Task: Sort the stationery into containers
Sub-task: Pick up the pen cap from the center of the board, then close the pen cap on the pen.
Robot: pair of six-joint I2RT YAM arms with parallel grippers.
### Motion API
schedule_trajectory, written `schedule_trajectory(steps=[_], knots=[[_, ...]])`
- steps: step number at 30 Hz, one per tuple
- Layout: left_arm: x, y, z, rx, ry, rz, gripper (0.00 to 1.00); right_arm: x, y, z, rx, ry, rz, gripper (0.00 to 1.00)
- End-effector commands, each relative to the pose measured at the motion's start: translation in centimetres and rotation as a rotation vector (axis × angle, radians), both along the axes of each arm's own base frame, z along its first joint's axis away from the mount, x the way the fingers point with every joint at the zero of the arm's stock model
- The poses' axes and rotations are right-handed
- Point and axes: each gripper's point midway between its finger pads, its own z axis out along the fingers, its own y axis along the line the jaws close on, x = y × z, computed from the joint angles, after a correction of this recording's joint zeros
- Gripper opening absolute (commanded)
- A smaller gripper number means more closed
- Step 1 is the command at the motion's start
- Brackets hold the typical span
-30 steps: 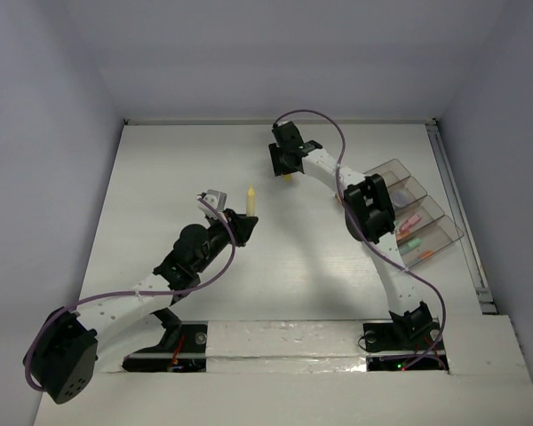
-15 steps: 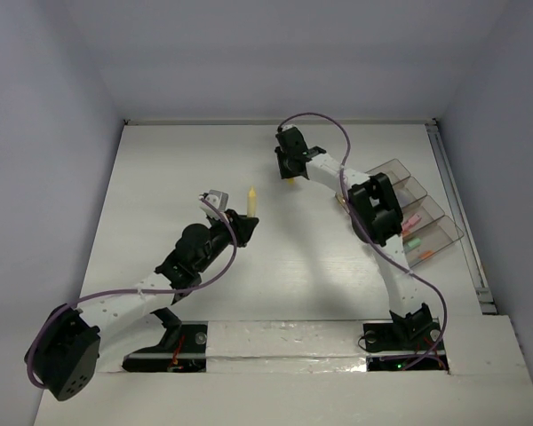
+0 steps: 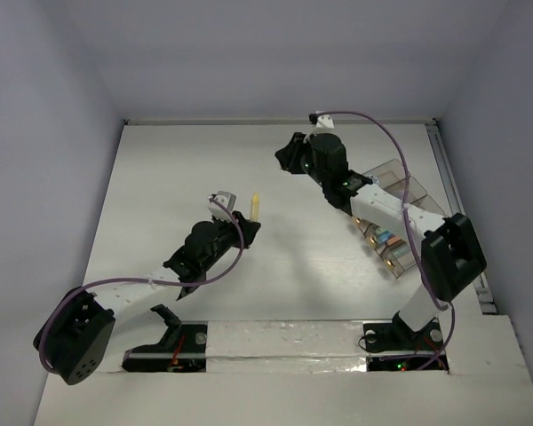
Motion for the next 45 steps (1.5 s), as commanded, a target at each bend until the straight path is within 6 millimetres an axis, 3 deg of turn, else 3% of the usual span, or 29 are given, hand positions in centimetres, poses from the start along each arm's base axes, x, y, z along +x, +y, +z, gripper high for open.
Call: schedule_trajectory(steps=[1,5,11,24,45], knots=[[1.2,-0.6,3.3,-0.049,-0.083,0.007,0.00,-2.7,4.7,3.4,0.212,-0.071,0.100,0.02],[1.4,-0.3,3.2,-0.036,-0.088,0.023,0.00,-3.8,6.8,4.3,0.264,-0.090,0.119,0.02],[1.7,0.0,2.9,-0.016,-0.087,0.043,0.00,-5.3,9.5,3.5,0.278,-0.074,0.157,0.02],[2.0,0.9,3.0,0.001,-0.095,0.086,0.00,-5.8,9.7,1.3,0.243,-0.046,0.145,0.02],[2.0,2.0,3.8,-0.017,-0.115,0.137,0.00,-7.8,10.3,-0.1,0.277,-0.055,0.104,0.04]])
